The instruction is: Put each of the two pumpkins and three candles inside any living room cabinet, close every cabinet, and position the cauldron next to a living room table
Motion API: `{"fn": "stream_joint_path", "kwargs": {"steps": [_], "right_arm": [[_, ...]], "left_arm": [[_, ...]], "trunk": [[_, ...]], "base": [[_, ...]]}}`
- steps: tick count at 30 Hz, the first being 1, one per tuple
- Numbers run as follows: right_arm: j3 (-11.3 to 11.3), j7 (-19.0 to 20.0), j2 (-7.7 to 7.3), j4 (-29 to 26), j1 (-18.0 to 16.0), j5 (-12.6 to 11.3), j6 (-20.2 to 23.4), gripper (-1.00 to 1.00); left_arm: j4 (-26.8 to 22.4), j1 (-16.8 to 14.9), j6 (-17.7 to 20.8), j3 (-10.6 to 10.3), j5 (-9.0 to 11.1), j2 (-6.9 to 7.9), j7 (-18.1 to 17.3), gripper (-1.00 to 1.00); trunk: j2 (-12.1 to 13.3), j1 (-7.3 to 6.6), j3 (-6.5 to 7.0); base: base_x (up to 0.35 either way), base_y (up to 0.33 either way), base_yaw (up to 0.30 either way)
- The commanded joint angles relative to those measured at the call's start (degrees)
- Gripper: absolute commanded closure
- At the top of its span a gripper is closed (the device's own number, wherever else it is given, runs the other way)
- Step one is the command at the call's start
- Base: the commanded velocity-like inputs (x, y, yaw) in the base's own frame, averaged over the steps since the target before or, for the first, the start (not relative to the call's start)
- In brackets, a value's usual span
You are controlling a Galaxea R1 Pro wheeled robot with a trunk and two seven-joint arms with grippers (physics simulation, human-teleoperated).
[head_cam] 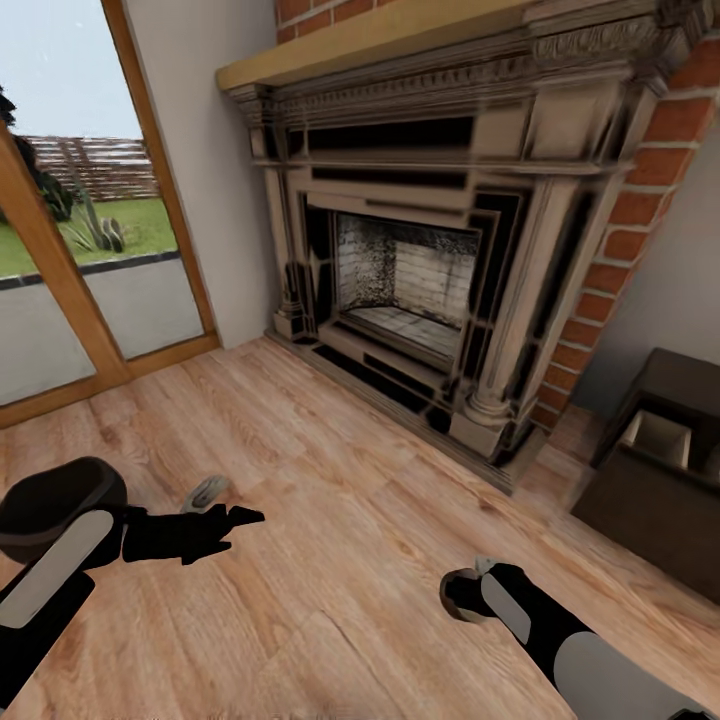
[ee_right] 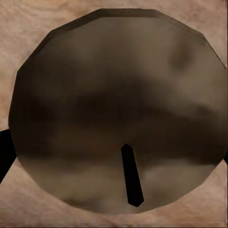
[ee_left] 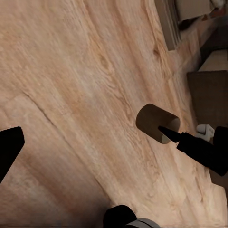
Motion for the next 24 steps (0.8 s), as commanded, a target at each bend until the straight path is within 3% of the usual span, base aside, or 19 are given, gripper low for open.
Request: {"fn": "stream_joint_path", "kwargs": {"steps": [1,8,15,24], "right_arm": [[0.5,-0.5,-0.07,-0.1,0.0,-0.6,0.1,1.0],[0.4,-0.5,-0.07,-0.1,0.0,-0.6,0.1,1.0],[0.4,-0.5,-0.07,-0.2,0.0,-0.6,-0.2,1.0],[0.2,-0.5,-0.09,-0.1,0.0,-0.7,-1.1,1.0]], "left_arm": [[-0.1,0.0,0.0,-0.1,0.6,0.06,0.6,-1.0],[-0.1,0.0,-0.2,0.0,0.5,-0.01,0.8,-1.0],[-0.1,-0.1,-0.2,-0.1,0.5,-0.02,0.8,-1.0],[-0.1,0.0,-0.3,-0.3,0.4,-0.02,0.8,-1.0]], "trunk": [[0.0,-0.07,0.22],[0.1,-0.25,2.05],[0.2,-0.43,3.64],[0.3,-0.66,5.21]], "base": [[-0.339,0.0,-0.263],[-0.293,-0.04,-0.247],[-0.04,-0.013,-0.069],[-0.002,-0.001,-0.204]]}}
